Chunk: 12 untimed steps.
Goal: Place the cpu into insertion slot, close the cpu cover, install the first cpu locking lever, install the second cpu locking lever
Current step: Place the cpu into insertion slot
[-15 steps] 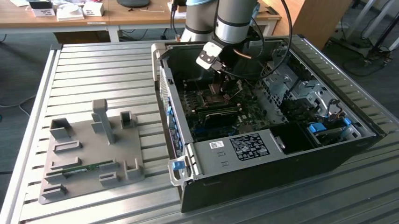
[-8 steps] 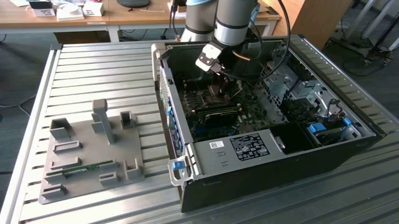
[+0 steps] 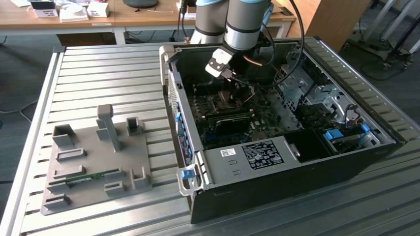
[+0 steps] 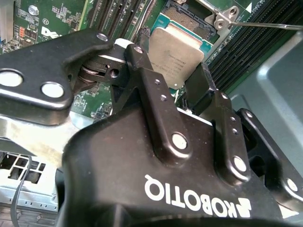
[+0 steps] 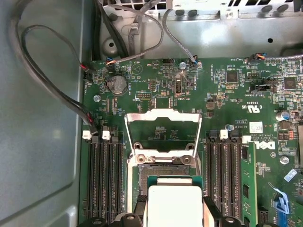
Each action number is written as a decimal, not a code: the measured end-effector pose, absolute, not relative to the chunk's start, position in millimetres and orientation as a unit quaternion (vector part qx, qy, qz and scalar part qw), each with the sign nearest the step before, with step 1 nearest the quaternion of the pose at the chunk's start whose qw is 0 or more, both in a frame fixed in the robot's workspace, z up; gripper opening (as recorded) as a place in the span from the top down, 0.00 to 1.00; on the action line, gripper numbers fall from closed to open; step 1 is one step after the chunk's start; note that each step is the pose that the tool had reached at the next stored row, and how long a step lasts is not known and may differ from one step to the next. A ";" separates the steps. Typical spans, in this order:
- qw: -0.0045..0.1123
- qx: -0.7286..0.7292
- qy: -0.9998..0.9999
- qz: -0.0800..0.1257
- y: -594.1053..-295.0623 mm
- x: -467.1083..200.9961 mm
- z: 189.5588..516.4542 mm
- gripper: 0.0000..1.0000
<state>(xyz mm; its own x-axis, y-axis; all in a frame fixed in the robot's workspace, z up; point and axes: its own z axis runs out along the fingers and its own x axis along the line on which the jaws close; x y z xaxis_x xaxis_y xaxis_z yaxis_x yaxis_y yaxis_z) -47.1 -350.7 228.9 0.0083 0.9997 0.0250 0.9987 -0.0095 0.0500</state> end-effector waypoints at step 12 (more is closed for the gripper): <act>0.009 0.710 0.704 0.026 -350.6 -47.0 226.3 0.46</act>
<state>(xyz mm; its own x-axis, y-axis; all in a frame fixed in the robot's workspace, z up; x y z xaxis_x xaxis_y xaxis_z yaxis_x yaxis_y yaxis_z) -47.0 -350.6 226.3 0.0083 0.9997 0.0250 0.9987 -0.0096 0.0500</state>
